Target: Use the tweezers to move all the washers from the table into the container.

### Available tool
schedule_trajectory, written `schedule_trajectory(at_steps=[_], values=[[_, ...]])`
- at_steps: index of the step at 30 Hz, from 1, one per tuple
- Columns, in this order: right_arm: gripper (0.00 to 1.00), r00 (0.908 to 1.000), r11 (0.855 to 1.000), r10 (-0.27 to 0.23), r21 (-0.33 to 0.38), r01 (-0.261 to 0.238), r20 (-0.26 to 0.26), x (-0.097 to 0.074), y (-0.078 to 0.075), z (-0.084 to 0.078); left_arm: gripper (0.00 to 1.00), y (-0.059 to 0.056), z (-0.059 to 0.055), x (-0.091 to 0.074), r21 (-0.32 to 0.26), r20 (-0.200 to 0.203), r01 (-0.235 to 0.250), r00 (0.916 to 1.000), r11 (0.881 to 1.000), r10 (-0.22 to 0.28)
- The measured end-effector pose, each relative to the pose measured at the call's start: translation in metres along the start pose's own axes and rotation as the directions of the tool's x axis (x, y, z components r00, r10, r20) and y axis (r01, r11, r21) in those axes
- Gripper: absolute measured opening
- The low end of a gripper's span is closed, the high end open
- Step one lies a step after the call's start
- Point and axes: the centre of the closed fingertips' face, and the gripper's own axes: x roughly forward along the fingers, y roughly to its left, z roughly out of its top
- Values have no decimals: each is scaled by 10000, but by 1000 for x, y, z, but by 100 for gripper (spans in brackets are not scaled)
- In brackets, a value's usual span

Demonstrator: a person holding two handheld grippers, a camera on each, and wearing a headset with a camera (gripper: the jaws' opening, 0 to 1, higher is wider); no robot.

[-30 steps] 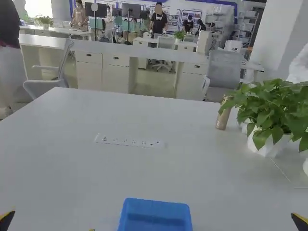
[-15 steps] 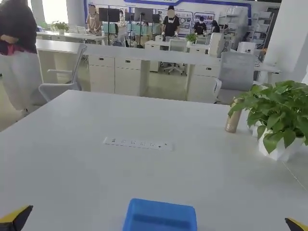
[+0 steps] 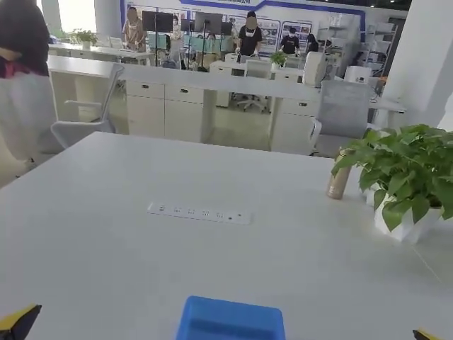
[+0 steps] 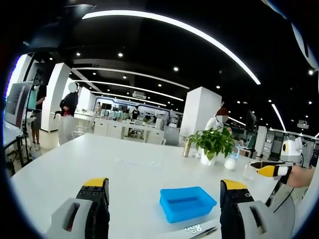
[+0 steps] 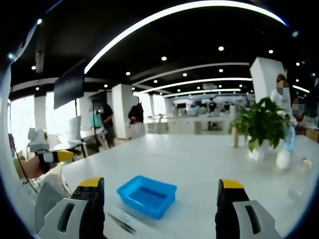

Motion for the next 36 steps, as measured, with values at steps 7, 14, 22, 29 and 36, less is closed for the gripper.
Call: schedule_trajectory(at_steps=[7, 14, 22, 29, 36], values=[[91, 9996, 9999, -162, -58, 161, -212, 3, -1, -4, 95, 2, -5, 4, 24, -130, 22, 9999, 10000, -21], [90, 9986, 9993, -373, 14, 373, -367, 3, -6, -9, 95, 1, -8, 10, 67, -298, 227, 9993, 9997, -225], [88, 9963, 9987, -506, -30, 505, -697, 0, -7, -18, 94, -8, -17, 27, 150, -698, 794, 9945, 9967, -782], [89, 9878, 9957, -903, -332, 867, -1272, -5, -8, -31, 81, -33, -56, 38, 824, -2405, 2262, 9496, 9706, -2009], [81, 9761, 9935, -942, -821, 794, -1961, -9, -8, -45, 61, -57, -89, 46, 1477, -3923, 4024, 8624, 9035, -3199]])
